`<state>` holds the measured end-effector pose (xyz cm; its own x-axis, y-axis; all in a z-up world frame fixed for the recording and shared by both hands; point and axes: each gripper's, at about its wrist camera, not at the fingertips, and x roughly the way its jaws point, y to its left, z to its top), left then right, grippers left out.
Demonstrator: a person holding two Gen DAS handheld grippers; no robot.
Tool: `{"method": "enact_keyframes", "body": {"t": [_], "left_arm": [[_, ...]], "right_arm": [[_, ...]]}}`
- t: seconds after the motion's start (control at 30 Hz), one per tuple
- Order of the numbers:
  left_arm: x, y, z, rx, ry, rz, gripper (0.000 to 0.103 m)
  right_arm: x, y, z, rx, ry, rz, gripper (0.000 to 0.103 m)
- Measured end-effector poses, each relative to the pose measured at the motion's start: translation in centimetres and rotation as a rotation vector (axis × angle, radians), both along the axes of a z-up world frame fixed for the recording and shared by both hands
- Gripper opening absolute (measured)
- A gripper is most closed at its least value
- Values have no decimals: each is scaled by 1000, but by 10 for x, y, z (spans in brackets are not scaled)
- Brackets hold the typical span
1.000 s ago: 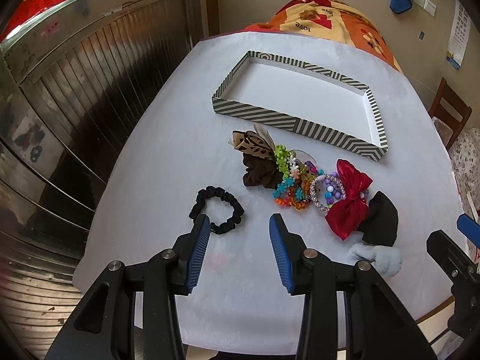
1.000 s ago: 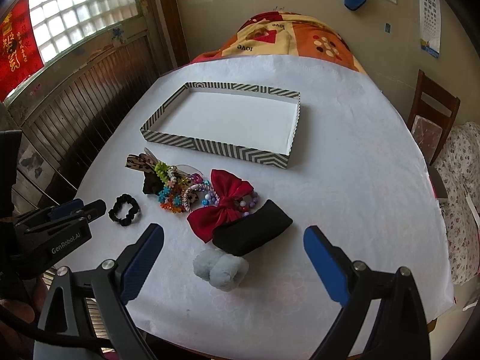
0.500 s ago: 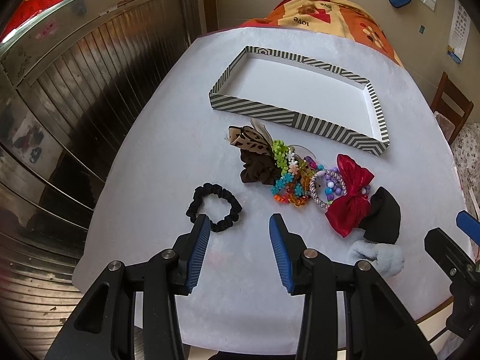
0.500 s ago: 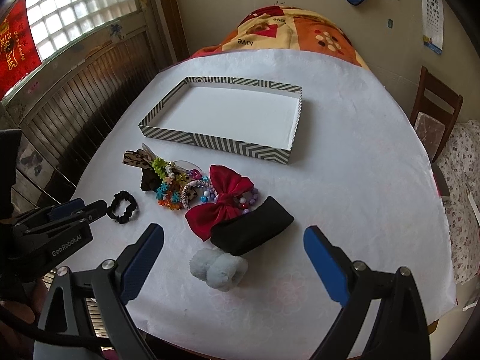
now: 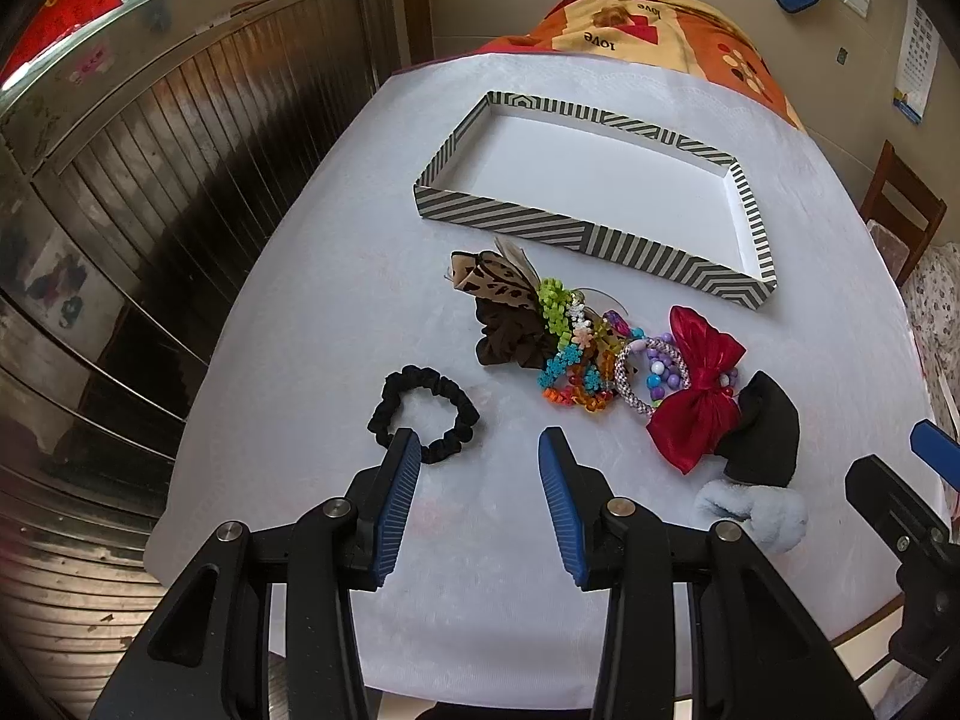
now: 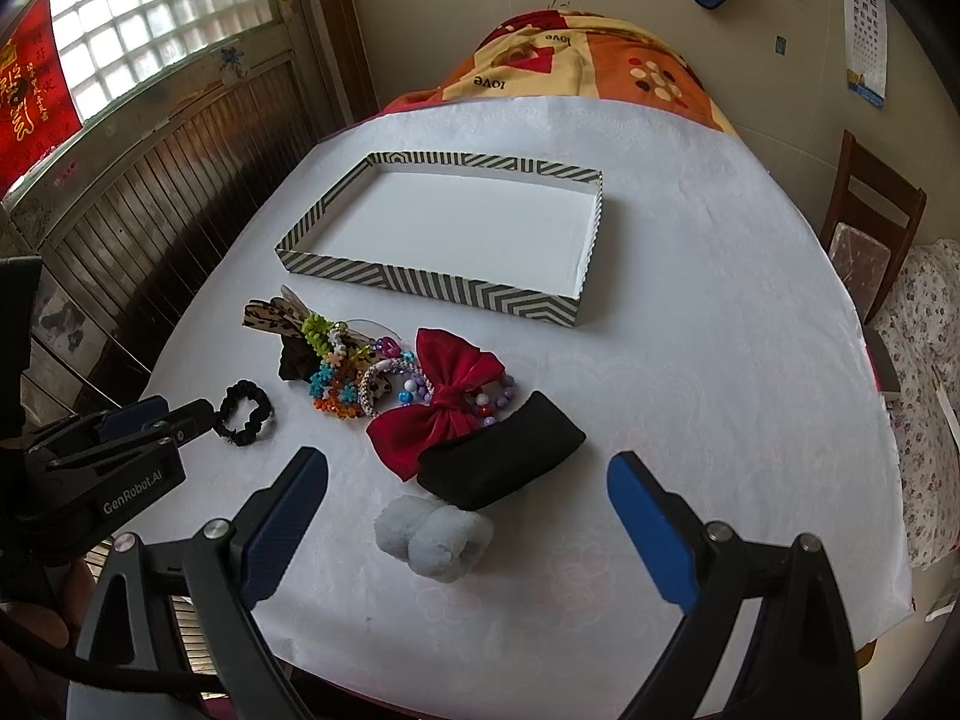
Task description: Organize jewelry
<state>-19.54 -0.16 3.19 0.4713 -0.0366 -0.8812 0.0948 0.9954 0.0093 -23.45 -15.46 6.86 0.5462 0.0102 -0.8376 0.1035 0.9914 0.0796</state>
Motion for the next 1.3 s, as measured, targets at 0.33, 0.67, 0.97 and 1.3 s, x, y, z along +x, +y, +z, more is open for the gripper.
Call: {"method": "enact_keyframes", "body": {"t": [0.33, 0.67, 0.97, 1.3], "left_arm": [[0, 5, -2, -8, 8, 14, 31], [8, 35, -14, -22, 58, 77, 32], [14, 74, -31, -58, 122, 179, 32], [29, 77, -40, -84, 159, 185, 32]], "right_arm": [[-3, -6, -3, 1, 7, 11, 97], [-11, -43, -20, 46, 58, -55, 97], [-4, -45, -35, 80, 105, -50, 97], [30, -27, -25, 112, 68, 63, 97]]}}
